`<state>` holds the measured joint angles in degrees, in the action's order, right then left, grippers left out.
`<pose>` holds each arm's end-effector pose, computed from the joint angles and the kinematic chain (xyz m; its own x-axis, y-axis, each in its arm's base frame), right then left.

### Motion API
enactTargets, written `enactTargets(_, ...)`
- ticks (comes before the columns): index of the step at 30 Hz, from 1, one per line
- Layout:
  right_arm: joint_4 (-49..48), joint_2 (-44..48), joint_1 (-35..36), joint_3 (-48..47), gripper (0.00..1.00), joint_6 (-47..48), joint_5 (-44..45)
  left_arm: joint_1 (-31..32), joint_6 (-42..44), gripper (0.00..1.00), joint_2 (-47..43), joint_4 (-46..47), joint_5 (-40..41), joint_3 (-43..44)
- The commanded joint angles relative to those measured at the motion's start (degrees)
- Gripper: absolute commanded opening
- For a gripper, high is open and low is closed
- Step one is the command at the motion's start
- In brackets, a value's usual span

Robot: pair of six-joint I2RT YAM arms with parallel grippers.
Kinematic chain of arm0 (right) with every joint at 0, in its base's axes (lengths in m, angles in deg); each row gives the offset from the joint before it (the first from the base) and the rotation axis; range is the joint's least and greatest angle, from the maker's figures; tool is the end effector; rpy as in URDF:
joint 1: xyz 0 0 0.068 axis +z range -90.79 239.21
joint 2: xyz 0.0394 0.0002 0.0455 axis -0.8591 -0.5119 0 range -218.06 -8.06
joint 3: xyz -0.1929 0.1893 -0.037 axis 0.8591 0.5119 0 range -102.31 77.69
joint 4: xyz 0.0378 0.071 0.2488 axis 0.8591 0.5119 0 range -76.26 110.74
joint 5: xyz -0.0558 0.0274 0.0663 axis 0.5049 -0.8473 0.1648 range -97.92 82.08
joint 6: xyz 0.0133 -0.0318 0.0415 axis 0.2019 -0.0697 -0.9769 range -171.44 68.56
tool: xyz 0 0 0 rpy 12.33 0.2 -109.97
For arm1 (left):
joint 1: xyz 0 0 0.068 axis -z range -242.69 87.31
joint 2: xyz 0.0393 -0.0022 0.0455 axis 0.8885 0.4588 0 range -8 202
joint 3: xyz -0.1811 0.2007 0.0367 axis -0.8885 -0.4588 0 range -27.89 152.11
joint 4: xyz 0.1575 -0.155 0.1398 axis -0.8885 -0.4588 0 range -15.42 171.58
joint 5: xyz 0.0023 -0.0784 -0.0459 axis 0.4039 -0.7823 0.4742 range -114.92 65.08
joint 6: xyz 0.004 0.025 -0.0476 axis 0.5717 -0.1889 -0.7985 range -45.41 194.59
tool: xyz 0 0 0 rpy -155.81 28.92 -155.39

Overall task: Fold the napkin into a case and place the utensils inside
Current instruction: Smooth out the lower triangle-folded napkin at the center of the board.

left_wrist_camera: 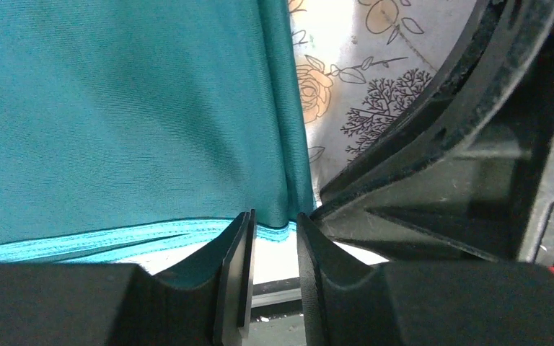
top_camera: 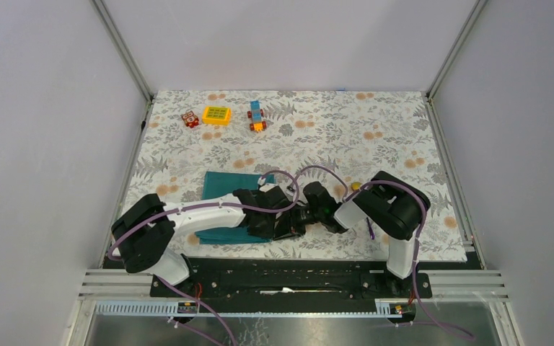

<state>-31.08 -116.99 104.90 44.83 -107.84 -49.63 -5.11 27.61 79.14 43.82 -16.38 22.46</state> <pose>0.1987 0.2376 0.0876 -0.9765 -0.1101 -0.1855 -0.2136 0.3725 0.9031 0.1482 -0.2234 0.1733 -0.9474 0.1430 -0.2864 0.1772 0.9794 -0.0972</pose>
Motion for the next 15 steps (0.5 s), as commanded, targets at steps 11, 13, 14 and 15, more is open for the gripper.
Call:
enactTargets(11, -0.61, -2.91, 1.94, -0.38, 0.13, -0.13, 1.31, 1.46, -0.86, 0.09, -0.2, -0.62, 1.49, 3.18)
enactTargets(13, -0.94, -3.04, 1.94, -0.33, 0.09, -0.38, 1.46, 2.04, -1.12, 0.08, -0.21, -0.65, 0.81, 3.71)
enactTargets(14, -1.16, -3.12, 1.94, -0.24, 0.07, -0.5, 1.46, 2.34, -1.3, 0.07, -0.12, -0.69, 0.72, 3.93)
enactTargets(15, -1.55, -3.21, 1.89, -0.17, 0.05, -0.69, 1.36, 2.62, -1.46, 0.07, -0.04, -0.66, 0.82, 4.11)
